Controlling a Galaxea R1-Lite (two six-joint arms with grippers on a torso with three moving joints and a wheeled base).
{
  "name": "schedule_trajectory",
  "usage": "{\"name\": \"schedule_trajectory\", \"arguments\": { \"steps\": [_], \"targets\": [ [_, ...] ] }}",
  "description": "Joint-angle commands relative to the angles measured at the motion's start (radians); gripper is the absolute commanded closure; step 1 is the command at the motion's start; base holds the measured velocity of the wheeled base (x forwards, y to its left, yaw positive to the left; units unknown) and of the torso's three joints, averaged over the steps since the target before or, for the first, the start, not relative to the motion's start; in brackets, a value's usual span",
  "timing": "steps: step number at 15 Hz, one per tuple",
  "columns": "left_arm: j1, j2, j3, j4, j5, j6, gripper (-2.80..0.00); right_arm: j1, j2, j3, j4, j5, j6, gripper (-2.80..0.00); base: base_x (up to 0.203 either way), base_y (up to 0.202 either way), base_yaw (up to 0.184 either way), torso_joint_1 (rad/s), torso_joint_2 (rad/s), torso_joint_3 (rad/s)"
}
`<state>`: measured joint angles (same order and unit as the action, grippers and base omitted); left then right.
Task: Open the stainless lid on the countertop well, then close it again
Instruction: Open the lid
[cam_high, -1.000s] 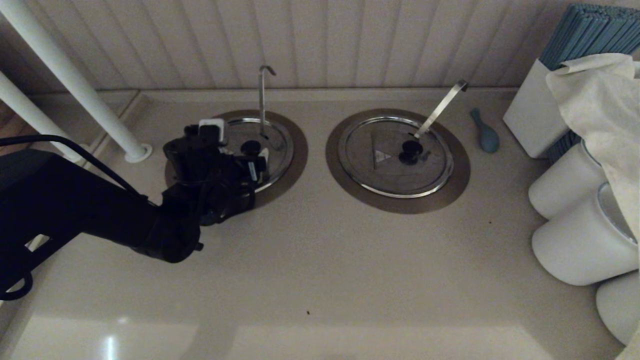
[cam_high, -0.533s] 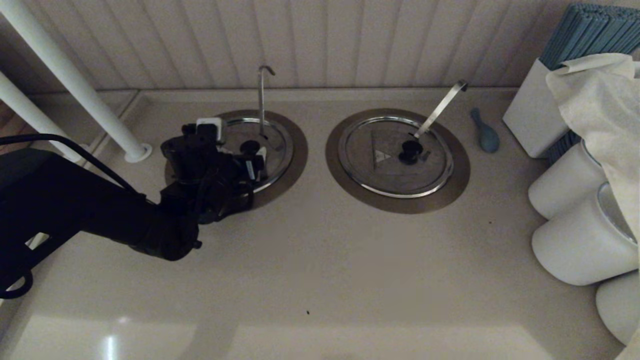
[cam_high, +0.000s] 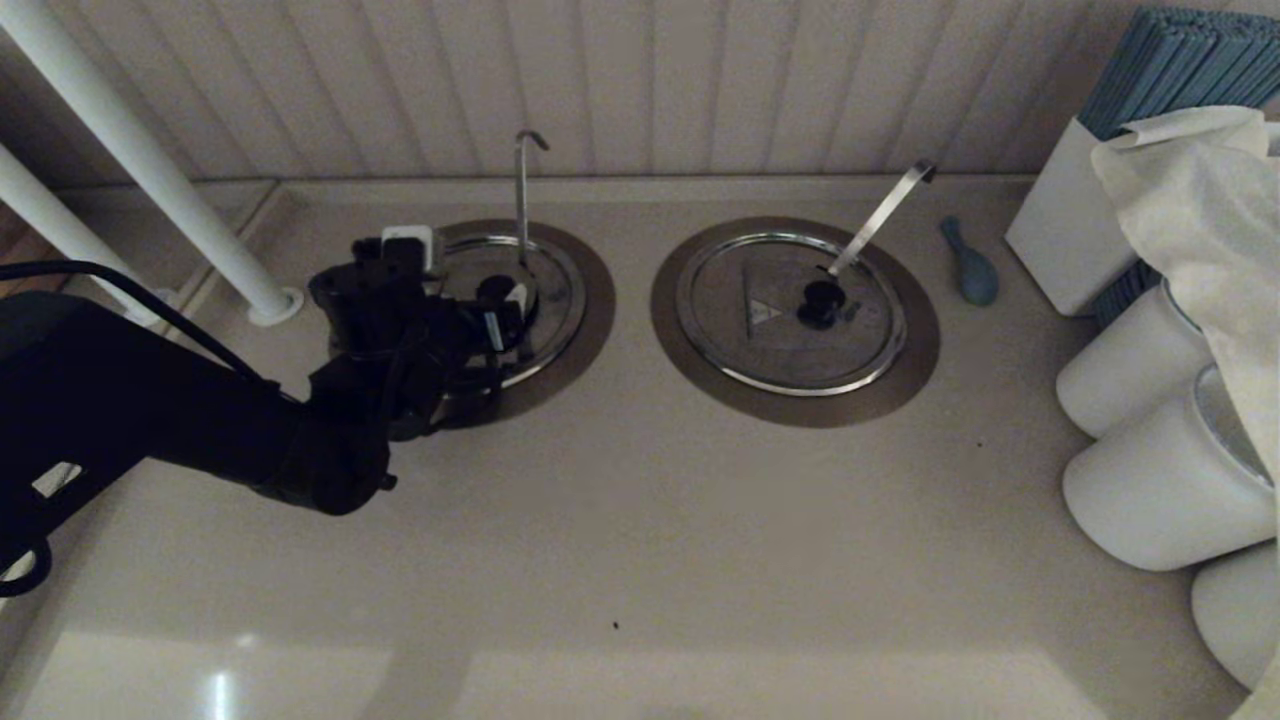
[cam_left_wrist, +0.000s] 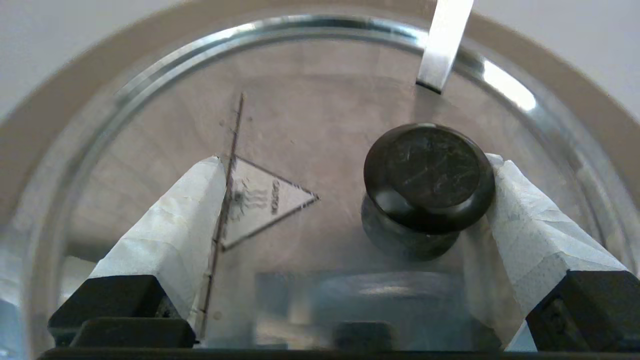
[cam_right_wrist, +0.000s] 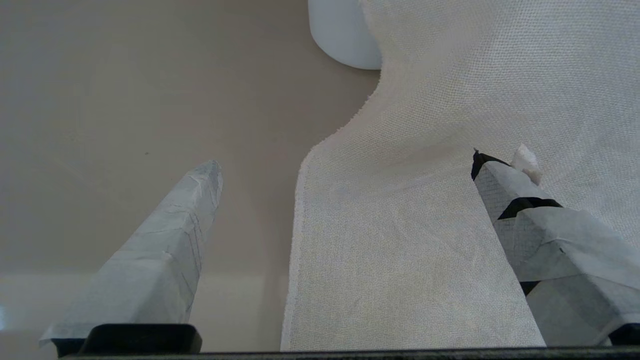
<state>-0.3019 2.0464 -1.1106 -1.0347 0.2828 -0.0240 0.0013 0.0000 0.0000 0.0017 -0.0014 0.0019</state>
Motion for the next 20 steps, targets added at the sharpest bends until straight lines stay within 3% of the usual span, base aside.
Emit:
{"name": "schedule_trajectory", "arguments": {
  "steps": [1,10,20],
  "targets": [
    [0.001,-0.022,0.000,-0.007,0.003,-0.001,-2.80,0.000,0.002,0.000,0.000,0.000,0.000,-2.80,0.000,0.000,0.000,0.000,0.00,0.000],
    [0.079,-0.067,-0.024,0.019,-0.026,-0.002,-2.80,0.000,0.000,0.000,0.000,0.000,0.000,-2.80,0.000,0.000,0.000,0.000,0.00,0.000],
    [0.188,-0.109,-0.025,0.065,-0.108,-0.004,-2.80,0.000,0.001,0.000,0.000,0.000,0.000,-2.80,0.000,0.000,0.000,0.000,0.00,0.000]
  ]
}}
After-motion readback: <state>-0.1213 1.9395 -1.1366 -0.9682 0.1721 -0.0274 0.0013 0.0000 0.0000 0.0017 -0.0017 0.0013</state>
